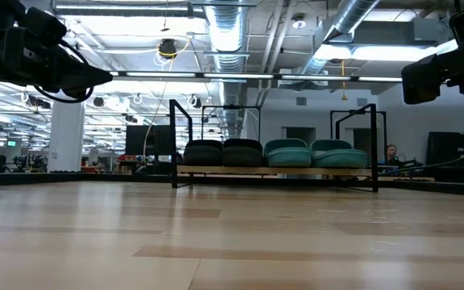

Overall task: Pick and place slides into the shelf
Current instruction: Return to Home Position

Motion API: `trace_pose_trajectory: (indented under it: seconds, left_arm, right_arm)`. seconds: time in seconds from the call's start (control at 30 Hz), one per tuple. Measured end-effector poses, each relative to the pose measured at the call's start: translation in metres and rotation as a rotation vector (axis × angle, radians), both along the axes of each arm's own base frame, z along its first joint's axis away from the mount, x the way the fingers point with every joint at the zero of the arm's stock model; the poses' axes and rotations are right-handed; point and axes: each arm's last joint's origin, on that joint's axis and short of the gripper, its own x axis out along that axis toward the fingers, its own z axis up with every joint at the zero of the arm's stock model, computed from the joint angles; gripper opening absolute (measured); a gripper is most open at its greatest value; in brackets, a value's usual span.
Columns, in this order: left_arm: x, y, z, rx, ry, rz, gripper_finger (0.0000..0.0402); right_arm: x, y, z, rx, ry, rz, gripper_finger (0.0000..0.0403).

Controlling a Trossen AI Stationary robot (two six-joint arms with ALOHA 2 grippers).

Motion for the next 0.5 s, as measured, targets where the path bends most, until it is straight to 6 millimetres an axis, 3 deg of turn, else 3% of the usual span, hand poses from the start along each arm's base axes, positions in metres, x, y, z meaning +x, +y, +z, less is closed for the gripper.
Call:
trace_pose_trajectory:
  seconds: [0.5]
  left_arm:
    - [0.0, 0.0, 0.0, -0.012, -0.002, 0.0, 0.0]
  right_arm:
    - [0.0, 0.0, 0.0, 0.0, 0.0, 0.0, 0.0226]
